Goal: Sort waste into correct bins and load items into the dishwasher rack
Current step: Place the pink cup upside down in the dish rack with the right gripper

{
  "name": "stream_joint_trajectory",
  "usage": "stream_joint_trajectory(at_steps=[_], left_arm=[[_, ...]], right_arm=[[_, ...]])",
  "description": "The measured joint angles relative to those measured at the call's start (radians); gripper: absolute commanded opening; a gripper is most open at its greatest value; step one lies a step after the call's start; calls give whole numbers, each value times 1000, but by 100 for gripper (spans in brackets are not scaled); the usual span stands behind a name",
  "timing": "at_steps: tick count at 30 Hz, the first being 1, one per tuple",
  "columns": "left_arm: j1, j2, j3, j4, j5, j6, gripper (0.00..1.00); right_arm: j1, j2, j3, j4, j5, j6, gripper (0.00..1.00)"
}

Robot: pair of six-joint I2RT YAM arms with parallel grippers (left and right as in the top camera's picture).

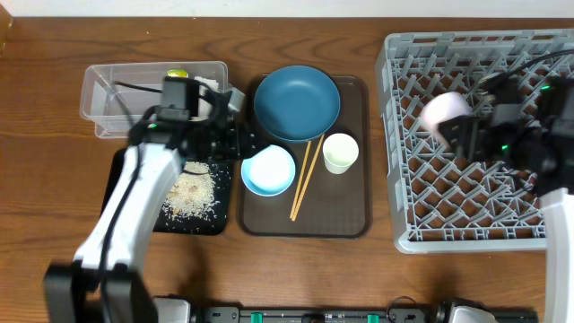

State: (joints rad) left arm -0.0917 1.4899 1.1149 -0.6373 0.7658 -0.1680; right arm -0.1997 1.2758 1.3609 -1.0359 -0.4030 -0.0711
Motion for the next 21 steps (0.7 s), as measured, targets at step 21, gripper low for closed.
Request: stream_joint_trajectory(at_steps=[21], left_arm=[[3, -101, 0, -18, -145, 43, 47]], right_arm=[[-488, 407, 403, -291, 408, 223, 1]])
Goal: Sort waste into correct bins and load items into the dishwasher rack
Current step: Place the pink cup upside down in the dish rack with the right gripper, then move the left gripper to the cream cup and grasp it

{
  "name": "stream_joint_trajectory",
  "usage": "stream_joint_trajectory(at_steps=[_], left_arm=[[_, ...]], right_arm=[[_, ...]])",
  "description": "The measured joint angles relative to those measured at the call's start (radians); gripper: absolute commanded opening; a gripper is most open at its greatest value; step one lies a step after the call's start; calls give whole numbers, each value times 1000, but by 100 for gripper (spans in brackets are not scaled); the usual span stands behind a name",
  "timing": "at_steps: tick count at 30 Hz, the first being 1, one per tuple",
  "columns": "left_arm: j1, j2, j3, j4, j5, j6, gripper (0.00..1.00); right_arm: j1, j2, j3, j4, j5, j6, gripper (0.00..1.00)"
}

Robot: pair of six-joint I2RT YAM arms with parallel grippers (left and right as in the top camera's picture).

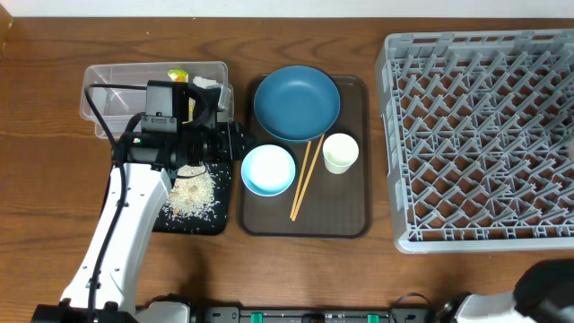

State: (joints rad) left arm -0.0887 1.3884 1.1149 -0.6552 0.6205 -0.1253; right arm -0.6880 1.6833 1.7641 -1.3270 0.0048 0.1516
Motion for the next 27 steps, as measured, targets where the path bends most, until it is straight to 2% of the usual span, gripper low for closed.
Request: stream_joint_trajectory(at_steps=[11, 13, 14, 17, 18, 21, 27], left_arm=[[0, 0, 0, -34, -12, 21, 47], [0, 0, 0, -40, -20, 23, 47], [0, 0, 0, -41, -23, 23, 47], [0, 0, 0, -42, -26, 23, 47], [0, 0, 0, -42, -26, 25, 47], [0, 0, 0, -43, -26, 26, 47], [0, 0, 0, -43, -26, 26, 47]], right_arm=[[-115, 221, 2, 10, 11, 9, 1], [-120, 245, 2, 19, 9, 10, 9], [-121, 257, 2, 24, 7, 10, 19], [-121, 277, 2, 32, 2, 10, 75], [-121, 281, 2, 32, -2, 10, 85], [-121, 295, 2, 40, -11, 20, 99], [-121, 300, 2, 57, -69, 23, 99]])
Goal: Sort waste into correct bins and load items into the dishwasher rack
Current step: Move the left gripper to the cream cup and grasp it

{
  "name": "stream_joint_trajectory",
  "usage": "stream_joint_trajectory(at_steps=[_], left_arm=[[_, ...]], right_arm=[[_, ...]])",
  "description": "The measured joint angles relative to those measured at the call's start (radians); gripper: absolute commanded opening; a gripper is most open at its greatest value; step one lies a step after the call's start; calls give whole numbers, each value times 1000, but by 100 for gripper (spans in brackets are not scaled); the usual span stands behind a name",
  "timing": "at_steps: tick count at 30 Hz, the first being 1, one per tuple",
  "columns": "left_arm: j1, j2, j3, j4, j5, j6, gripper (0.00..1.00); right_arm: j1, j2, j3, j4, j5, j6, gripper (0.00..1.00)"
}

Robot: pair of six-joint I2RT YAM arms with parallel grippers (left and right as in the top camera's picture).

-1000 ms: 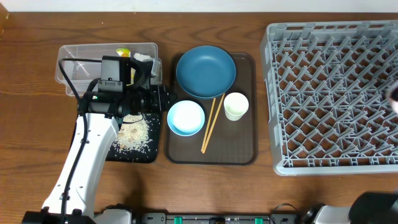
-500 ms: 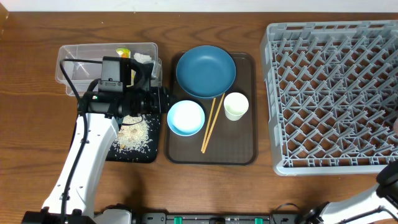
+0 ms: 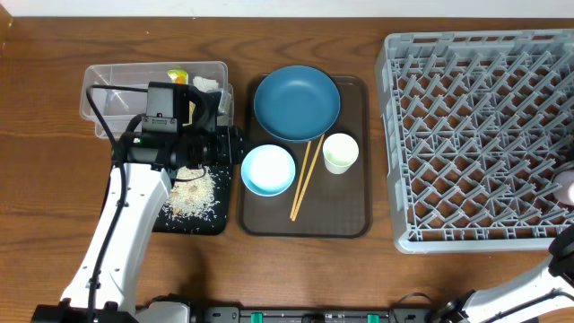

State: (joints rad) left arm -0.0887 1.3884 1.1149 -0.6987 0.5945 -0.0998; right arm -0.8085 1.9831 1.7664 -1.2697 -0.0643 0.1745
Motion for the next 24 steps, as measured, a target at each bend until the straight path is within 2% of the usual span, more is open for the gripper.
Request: stream_joint_trajectory(at_steps=[9, 15, 20, 24], left_arm=[[0, 0, 0, 2, 0, 0, 47], [-41, 0, 0, 70, -3, 0, 47], [-126, 13, 0, 190, -10, 1, 47], [-200, 68, 0, 277, -43, 0, 48]], right_arm=[[0, -27, 31, 2, -124, -5, 99], [32, -199, 82, 35, -244, -60, 98], [159, -330, 106, -2, -330, -146, 99], [291, -330, 101, -23, -352, -191, 99]])
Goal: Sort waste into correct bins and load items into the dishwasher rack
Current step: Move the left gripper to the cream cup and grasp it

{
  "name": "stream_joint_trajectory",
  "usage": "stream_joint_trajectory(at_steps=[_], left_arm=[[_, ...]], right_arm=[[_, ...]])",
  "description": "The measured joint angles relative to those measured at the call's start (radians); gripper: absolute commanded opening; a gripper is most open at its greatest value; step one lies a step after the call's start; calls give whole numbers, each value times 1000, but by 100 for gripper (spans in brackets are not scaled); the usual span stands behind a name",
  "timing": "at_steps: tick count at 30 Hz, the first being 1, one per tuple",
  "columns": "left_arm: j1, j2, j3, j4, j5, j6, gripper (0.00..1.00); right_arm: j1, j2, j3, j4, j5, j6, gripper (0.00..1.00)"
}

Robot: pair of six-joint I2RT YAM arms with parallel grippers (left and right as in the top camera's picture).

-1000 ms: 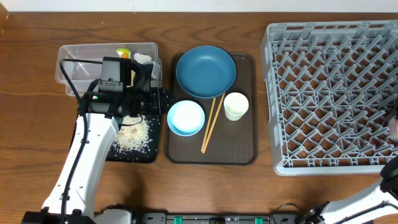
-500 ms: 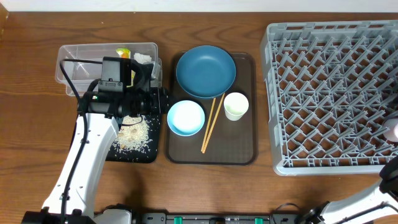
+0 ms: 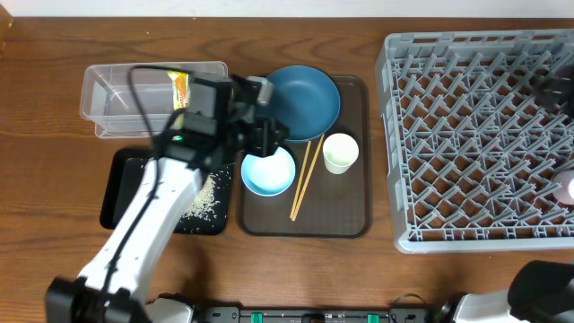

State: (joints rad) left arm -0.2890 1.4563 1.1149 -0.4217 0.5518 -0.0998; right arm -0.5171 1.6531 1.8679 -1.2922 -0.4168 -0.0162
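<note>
My left gripper (image 3: 274,135) hovers over the brown tray (image 3: 354,224), between the blue plate (image 3: 300,100) and the light blue bowl (image 3: 268,172); its jaws are dark and too blurred to read. Wooden chopsticks (image 3: 303,184) and a pale cup (image 3: 340,152) lie on the tray to the right. The grey dishwasher rack (image 3: 466,135) fills the right side. A pink item (image 3: 567,190) shows at its right edge. A dark blurred part of my right arm (image 3: 554,90) hangs over the rack's far right, fingers not discernible.
A clear bin (image 3: 117,94) at the back left holds a yellow wrapper (image 3: 182,87). In front of it a black tray (image 3: 126,188) carries scattered rice (image 3: 202,205), partly under my left arm.
My left arm has moved right, from over the black tray and bin to the brown tray's left part. A dark part of the right arm now shows over the rack's right edge.
My right gripper held a pink item over the rack while the left gripper was near the bin and bowl. Then the right arm was out of view and the left gripper sat by the bin. The pink item then showed at the rack's right edge; now the left gripper is over the tray.
</note>
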Motion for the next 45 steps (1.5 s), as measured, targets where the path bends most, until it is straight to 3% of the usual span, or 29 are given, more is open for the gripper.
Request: stream_joint_trajectory(at_steps=[9, 19, 24, 28, 31, 40, 45], left_arm=[[-149, 186, 0, 237, -45, 1, 47], [-221, 341, 0, 270, -122, 0, 46], [-234, 360, 0, 258, -133, 2, 22], [-234, 360, 0, 208, -137, 2, 19], [-234, 360, 0, 169, -138, 0, 8], [-225, 352, 0, 132, -124, -20, 6], [-157, 246, 0, 132, -58, -87, 6]], right_arm=[[194, 27, -18, -3, 64, -29, 99], [227, 27, -18, -5, 98, -33, 99], [227, 27, -18, -5, 100, -33, 99], [227, 27, -18, -5, 101, -33, 99], [227, 27, -18, -6, 103, -33, 99], [227, 27, -18, -35, 103, -40, 99], [227, 27, -19, -75, 73, -83, 99]])
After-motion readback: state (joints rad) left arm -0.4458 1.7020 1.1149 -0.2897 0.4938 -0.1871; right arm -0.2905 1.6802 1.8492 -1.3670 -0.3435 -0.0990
